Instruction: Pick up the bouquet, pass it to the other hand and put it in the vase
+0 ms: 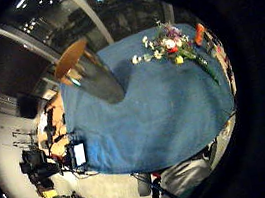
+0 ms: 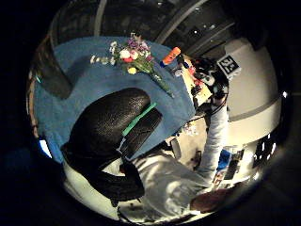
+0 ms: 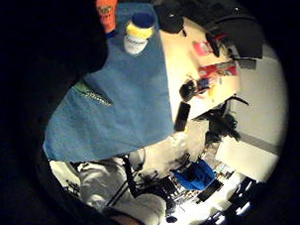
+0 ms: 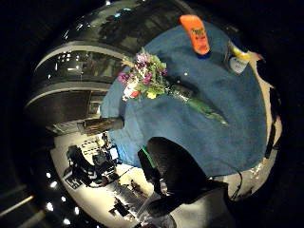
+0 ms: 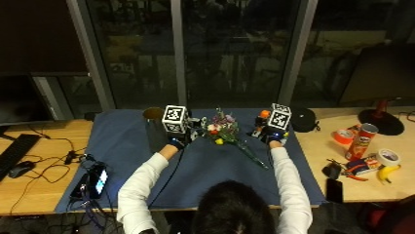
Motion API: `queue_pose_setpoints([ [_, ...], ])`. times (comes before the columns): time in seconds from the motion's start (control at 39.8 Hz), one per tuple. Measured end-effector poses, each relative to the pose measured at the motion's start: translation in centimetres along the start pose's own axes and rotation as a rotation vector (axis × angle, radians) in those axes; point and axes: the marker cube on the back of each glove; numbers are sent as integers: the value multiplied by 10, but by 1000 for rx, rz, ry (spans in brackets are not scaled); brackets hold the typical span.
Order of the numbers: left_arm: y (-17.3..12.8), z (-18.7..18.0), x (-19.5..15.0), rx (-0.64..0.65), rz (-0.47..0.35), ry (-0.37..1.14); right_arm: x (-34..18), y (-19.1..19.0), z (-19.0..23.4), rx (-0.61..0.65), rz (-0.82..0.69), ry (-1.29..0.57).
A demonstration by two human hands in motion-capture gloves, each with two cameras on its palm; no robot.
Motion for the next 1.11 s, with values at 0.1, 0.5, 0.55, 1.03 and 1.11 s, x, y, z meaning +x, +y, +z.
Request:
queue_pose_setpoints([
  [0.1, -4, 9, 12, -15, 31, 16, -14, -5, 23, 118, -63, -9],
  [0.5, -10, 24, 25, -47, 42, -10, -23, -24, 134, -46, 33, 63],
  [0.55, -11, 26, 24, -44, 34, -6, -25, -25, 145, -52, 51, 63],
  [1.03, -3, 51, 26, -149, -7, 197, -40, -29, 158, 314, 97, 94],
  [1.11, -1, 54, 28, -176, -14, 250, -40, -32, 153, 394, 69, 64],
])
